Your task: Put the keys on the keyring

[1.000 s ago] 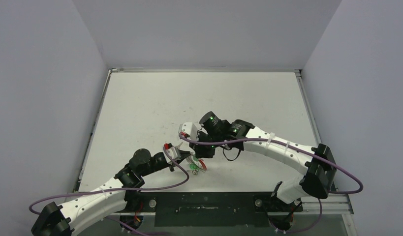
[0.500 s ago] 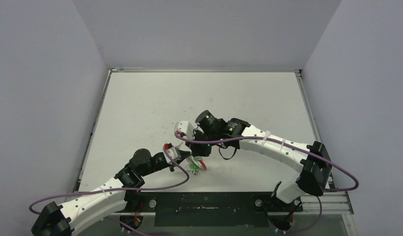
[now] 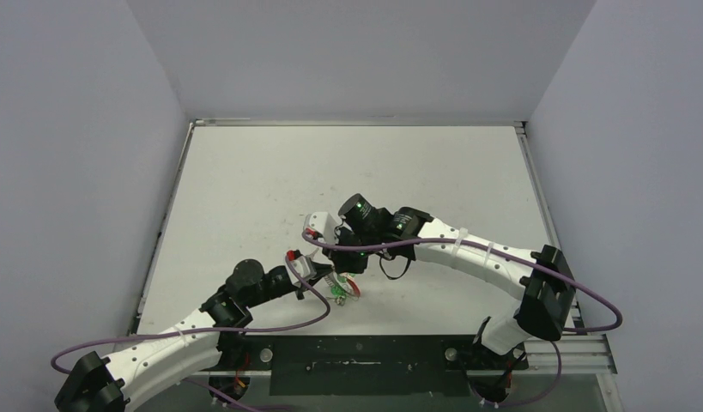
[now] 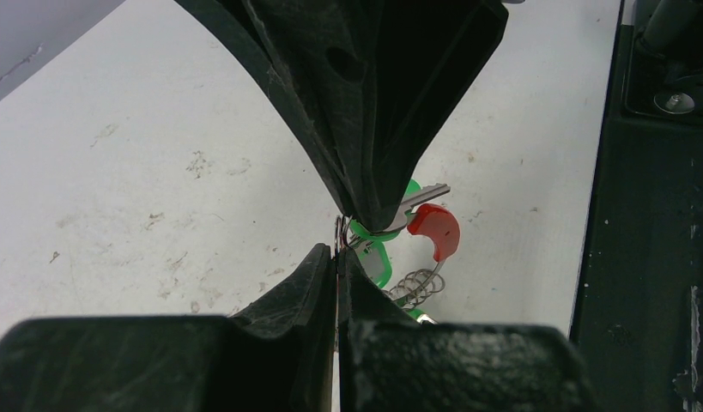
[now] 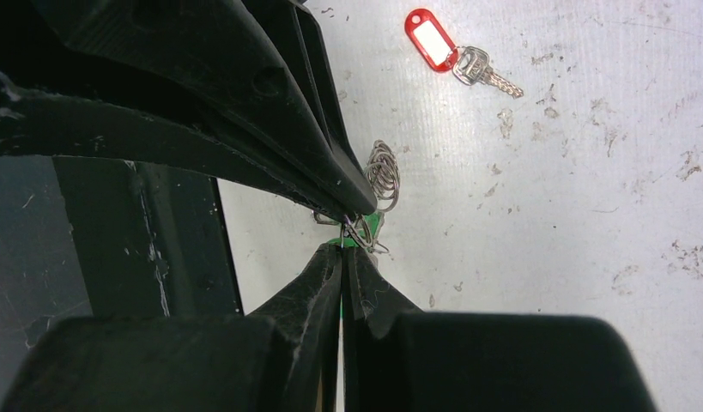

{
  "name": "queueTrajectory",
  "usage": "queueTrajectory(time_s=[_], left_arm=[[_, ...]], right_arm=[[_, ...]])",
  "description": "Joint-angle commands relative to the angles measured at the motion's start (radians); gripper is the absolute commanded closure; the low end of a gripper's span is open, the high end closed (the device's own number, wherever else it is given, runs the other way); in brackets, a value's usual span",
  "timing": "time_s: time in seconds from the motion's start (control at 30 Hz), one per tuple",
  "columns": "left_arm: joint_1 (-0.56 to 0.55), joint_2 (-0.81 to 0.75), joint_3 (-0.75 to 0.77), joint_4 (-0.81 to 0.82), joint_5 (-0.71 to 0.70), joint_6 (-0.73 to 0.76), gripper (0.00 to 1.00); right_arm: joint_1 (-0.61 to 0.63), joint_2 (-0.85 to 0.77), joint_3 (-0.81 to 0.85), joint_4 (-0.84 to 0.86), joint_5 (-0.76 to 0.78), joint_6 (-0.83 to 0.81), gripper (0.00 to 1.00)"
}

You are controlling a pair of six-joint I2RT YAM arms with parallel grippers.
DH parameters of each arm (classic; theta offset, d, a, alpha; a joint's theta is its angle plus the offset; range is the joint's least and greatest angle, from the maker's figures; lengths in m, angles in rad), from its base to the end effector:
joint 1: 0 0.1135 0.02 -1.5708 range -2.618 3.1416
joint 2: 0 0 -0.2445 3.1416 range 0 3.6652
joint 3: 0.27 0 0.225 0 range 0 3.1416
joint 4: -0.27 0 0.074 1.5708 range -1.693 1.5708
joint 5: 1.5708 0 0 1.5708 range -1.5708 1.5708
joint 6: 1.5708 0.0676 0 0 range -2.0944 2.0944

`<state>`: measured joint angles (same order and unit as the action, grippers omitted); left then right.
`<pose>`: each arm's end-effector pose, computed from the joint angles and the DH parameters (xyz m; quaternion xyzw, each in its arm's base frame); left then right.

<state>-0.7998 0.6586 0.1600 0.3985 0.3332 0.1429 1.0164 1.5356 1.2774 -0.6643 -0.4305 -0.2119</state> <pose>0.1116 -0.1466 0.1984 0.4312 0.6011 -0.3298 0.5865 0.1435 0.2854 0.2525 -0.5892 0.7176 0.3081 0.2071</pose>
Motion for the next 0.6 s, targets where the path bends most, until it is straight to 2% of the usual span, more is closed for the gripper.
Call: queueTrajectory(time_s=[0.0,0.57], left_arm=[[-0.004,-0.001,0.052,0.067,0.024,-0.003,1.00],[-0.004,-0.011,0.046,0.066,0.023,-0.004,1.00]], right_arm=[[0.010,-0.012,0.036,0.072,0.013,0.014,1.00],[0.015,-0.003,0.038,0.084,0.071,0.035,1.00]])
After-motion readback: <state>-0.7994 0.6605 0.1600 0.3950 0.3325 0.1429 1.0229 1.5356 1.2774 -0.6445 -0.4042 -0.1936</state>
